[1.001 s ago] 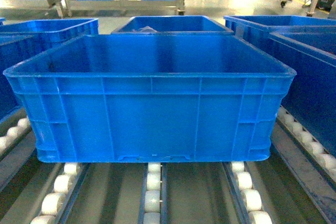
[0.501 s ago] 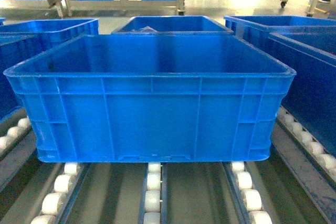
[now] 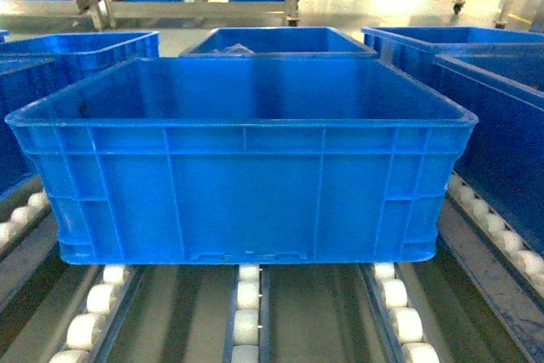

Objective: Place box next to blue box on left shelf

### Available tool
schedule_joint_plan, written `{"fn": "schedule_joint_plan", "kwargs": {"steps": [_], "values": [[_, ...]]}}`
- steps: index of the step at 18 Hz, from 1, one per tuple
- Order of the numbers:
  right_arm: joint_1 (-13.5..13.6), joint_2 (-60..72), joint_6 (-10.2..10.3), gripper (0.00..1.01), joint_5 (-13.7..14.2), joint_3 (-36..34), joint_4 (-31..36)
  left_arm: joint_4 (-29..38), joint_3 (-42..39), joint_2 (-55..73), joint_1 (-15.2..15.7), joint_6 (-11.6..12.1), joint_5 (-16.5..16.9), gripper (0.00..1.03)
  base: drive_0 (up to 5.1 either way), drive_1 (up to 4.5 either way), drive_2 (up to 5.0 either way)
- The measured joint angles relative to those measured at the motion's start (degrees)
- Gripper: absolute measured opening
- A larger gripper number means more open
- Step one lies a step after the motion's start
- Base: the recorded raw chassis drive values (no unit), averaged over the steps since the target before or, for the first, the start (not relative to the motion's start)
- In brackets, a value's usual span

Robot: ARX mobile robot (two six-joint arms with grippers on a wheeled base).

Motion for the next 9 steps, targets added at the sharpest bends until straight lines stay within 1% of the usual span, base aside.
{"fn": "schedule_joint_plan", "kwargs": {"steps": [1,2,3,5,6,9], "values": [[0.00,0.07,0.00,0.02,0.04,-0.07,-0.66,-4.94,-0.02,-4.50,0.00,-0.02,-0.07,0.03,0.0,0.00,0.0],[0.00,0.02,-0.02,0.02,0.00,-0.07,0.11,-3.39,0.15,-5.20,0.00,-0.02,-0.15,0.03,0.0,0.00,0.0],[0.00,0.02,0.00,0.02,0.00,-0.07,-0.48,-4.92,0.00,-5.20,0.00,-0.02,-0.02,0.03,0.0,0.00,0.0],[0.00,0.02,-0.07,0.02,0.00,-0.07,-0.24,-4.50,0.00,-5.20,0.00,-0.02,0.00,0.03,0.0,0.00,0.0],[0.00,0.02,-0.09,0.14,0.00,-0.07,-0.26,-4.48,0.00,-5.20,0.00,-0.02,0.00,0.14,0.0,0.00,0.0],[0.00,0.02,-0.09,0.52,0.00,-0.07,-0.26,-4.46,0.00,-5.20,0.00,-0.02,-0.02,0.52,0.0,0.00,0.0]]}}
